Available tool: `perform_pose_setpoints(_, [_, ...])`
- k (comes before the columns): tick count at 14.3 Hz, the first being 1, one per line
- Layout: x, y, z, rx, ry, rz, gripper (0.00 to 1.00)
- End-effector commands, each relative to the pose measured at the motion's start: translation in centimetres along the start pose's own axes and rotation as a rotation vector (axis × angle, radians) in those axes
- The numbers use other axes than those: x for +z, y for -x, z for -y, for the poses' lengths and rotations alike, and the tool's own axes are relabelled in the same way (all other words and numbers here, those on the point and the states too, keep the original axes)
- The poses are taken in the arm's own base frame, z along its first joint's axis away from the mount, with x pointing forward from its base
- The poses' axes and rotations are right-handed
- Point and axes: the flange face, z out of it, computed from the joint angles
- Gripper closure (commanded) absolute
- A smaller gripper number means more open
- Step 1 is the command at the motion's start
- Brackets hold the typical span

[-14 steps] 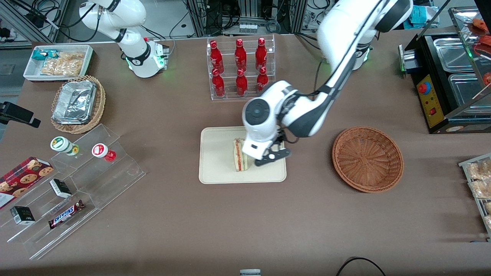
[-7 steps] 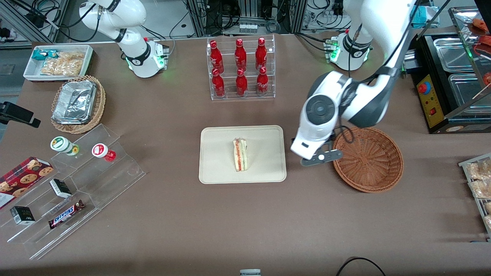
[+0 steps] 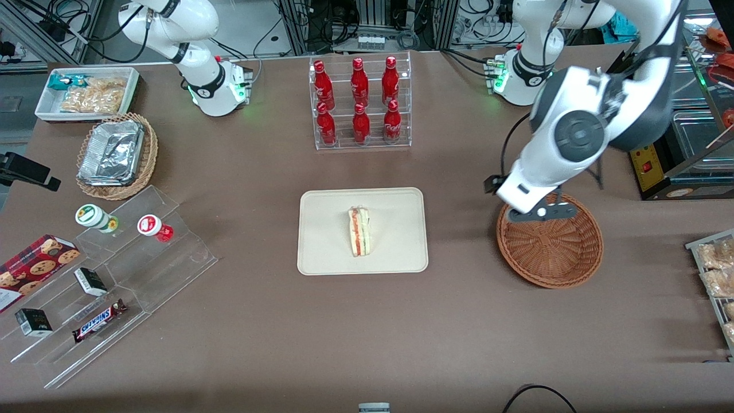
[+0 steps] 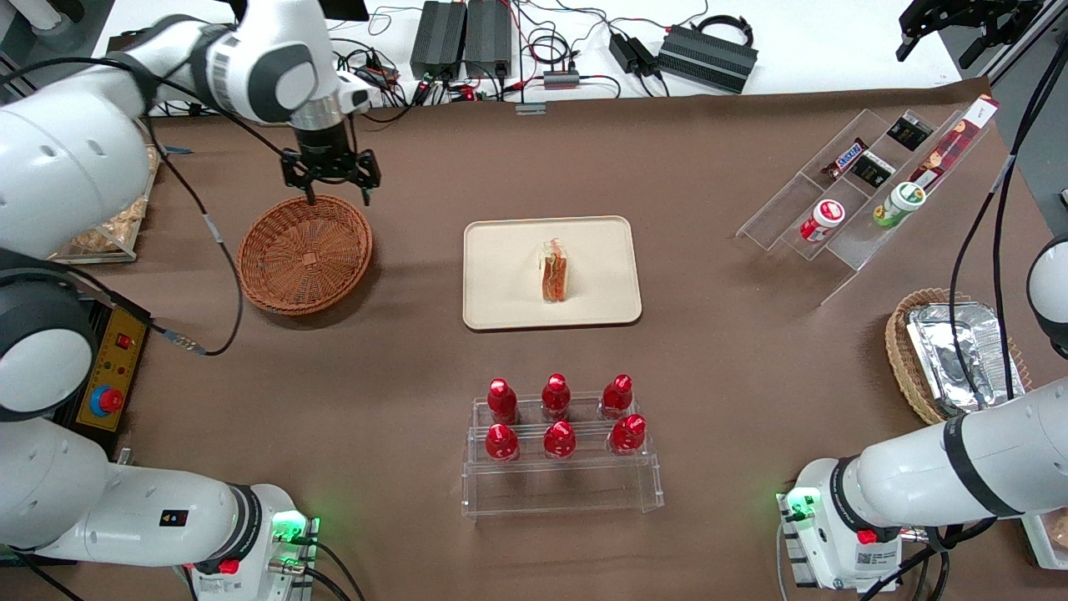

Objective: Place sandwich from basket to tray

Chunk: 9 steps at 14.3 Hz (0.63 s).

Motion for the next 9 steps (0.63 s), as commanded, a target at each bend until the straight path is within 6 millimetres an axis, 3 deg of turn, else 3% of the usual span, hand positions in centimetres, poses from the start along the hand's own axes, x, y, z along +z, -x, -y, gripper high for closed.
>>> perform_pose_setpoints(1, [-2.7,2.5,3.4,0.074,0.040,0.023,0.00])
perform_pose_setpoints(9, [-11.9,3.5,15.9,0.158,0.077,-0.065,0.00])
